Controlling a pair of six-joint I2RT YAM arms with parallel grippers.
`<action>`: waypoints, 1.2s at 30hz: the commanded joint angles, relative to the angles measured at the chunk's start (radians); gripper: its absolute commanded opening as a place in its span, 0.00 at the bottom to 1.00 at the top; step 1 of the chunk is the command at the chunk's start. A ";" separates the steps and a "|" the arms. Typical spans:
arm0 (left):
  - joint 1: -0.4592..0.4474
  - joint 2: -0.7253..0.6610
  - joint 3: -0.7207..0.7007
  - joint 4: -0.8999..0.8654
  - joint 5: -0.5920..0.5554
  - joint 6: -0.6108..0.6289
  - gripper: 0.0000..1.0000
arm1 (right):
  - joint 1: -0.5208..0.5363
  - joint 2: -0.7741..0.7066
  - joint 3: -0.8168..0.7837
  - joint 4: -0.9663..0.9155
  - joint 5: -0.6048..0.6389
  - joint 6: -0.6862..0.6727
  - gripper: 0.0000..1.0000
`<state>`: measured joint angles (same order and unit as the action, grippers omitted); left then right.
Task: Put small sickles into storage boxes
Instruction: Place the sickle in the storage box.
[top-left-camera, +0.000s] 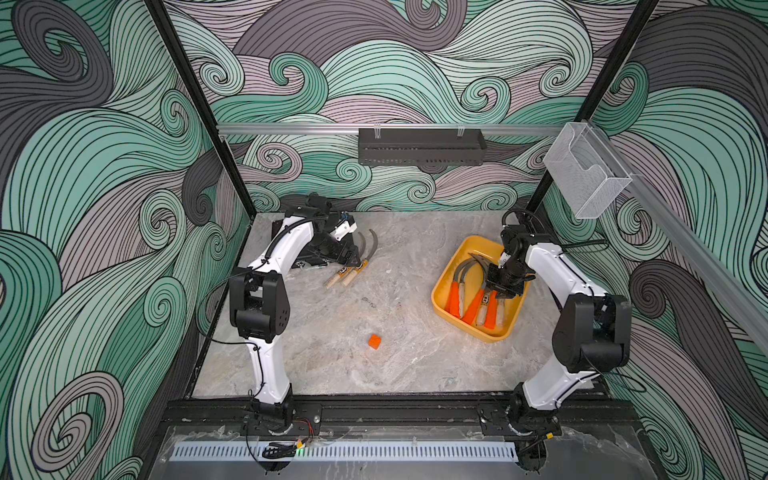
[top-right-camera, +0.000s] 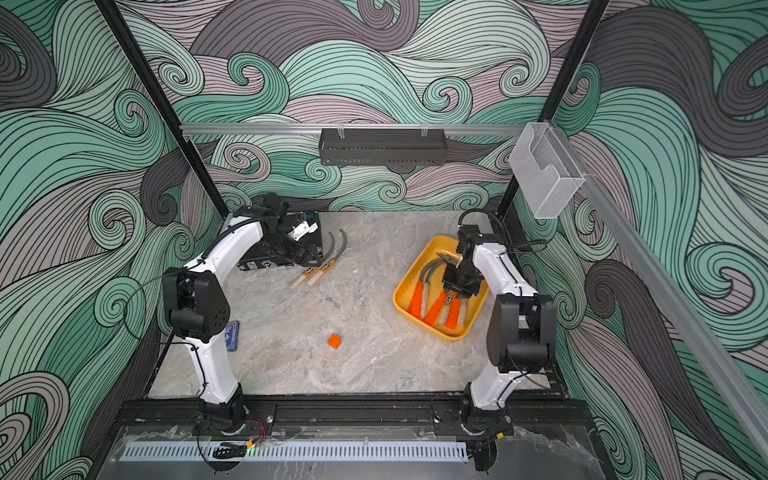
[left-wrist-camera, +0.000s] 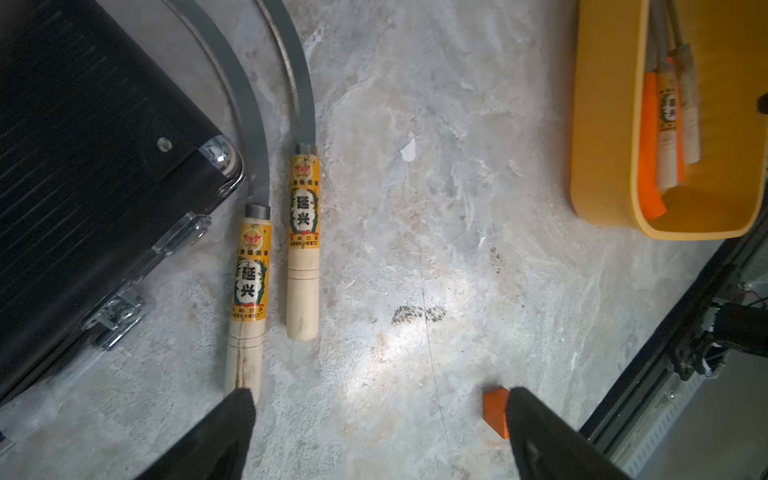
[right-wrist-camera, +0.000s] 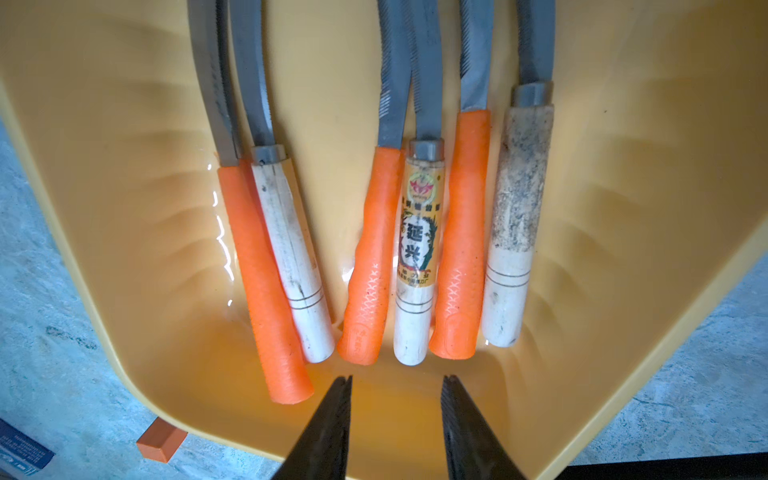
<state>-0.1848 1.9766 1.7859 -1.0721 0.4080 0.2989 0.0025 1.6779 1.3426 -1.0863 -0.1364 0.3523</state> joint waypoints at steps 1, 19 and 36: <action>-0.021 0.027 0.035 -0.020 -0.066 -0.009 0.93 | 0.005 -0.048 0.023 -0.062 -0.008 0.005 0.39; -0.106 0.169 0.116 -0.069 -0.195 -0.057 0.85 | 0.005 -0.086 0.020 -0.069 -0.048 -0.001 0.37; -0.153 0.311 0.218 -0.070 -0.324 -0.160 0.72 | 0.006 -0.069 0.018 -0.078 -0.066 -0.021 0.35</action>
<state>-0.3321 2.2620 1.9640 -1.1294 0.1226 0.1761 0.0029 1.6157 1.3441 -1.1389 -0.1917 0.3470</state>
